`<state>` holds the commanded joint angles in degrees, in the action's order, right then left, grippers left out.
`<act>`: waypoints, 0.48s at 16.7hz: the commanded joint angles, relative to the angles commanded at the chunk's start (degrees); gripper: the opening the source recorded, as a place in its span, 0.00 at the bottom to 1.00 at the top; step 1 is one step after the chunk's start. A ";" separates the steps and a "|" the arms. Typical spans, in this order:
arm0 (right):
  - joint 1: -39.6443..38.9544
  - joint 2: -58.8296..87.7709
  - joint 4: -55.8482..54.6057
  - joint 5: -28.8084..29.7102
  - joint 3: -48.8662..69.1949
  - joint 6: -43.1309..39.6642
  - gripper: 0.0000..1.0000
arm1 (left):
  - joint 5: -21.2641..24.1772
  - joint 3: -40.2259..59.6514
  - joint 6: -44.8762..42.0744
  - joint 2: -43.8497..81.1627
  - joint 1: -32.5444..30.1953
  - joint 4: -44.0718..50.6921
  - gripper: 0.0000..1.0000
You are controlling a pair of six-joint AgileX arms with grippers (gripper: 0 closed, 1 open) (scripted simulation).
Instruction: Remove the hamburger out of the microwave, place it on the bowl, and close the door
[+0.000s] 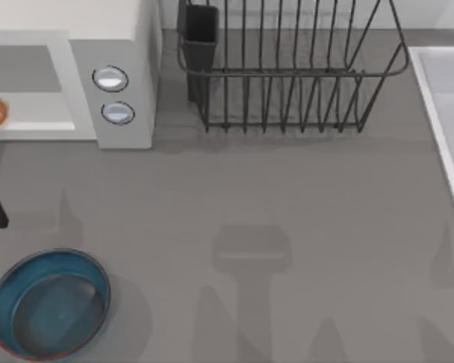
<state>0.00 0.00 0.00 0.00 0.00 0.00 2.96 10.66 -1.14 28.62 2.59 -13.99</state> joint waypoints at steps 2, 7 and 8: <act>0.00 0.00 0.00 0.00 0.00 0.00 1.00 | 1.07 3.87 -0.42 10.44 0.94 -5.09 1.00; 0.00 0.00 0.00 0.00 0.00 0.00 1.00 | 4.04 14.57 -1.55 39.38 3.54 -19.12 1.00; 0.00 0.00 0.00 0.00 0.00 0.00 1.00 | 4.65 16.78 -1.79 45.37 4.07 -22.01 1.00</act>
<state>0.00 0.00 0.00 0.00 0.00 0.00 7.61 27.43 -2.93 73.99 6.67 -36.00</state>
